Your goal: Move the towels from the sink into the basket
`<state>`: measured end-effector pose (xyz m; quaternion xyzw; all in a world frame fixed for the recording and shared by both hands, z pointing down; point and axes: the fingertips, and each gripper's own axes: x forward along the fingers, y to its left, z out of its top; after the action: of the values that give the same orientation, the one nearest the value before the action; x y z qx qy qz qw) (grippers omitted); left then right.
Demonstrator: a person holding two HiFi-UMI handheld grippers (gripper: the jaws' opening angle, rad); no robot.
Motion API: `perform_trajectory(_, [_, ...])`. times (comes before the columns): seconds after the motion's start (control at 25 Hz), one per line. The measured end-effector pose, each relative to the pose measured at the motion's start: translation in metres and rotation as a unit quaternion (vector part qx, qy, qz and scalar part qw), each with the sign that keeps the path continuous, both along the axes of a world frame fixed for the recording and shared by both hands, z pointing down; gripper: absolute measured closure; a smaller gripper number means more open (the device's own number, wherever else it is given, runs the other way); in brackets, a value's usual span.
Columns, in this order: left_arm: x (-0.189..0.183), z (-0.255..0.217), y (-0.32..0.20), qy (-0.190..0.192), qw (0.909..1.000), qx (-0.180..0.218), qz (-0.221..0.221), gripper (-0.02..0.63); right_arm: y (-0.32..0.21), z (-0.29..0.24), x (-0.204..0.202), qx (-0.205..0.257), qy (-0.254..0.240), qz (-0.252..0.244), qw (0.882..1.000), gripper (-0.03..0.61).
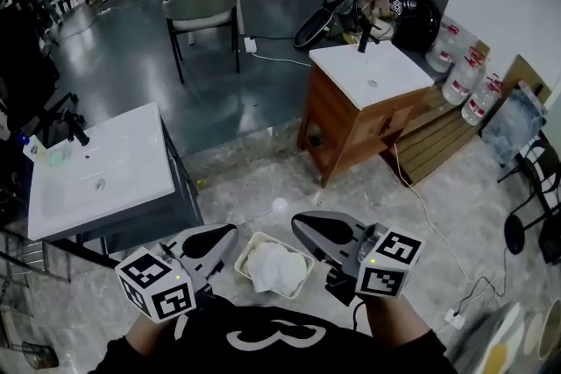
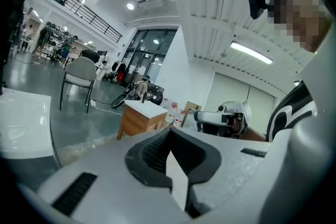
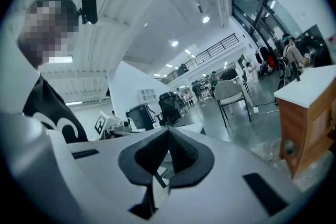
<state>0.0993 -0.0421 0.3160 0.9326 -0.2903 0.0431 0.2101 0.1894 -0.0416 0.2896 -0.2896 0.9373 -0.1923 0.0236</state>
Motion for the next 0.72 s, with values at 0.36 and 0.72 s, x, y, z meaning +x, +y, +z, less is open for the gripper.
perform_trajectory(0.36, [-0.013, -0.038, -0.010, 0.011, 0.9994, 0.034, -0.002, 0.608, -0.006, -0.023, -0.005, 0.046, 0.022, 0.017, 0.999, 0.575])
perform_trajectory(0.72, [-0.027, -0.052, -0.014, 0.019, 0.9985, 0.048, -0.020, 0.607, -0.012, -0.031, -0.026, 0.067, 0.016, 0.000, 0.998, 0.575])
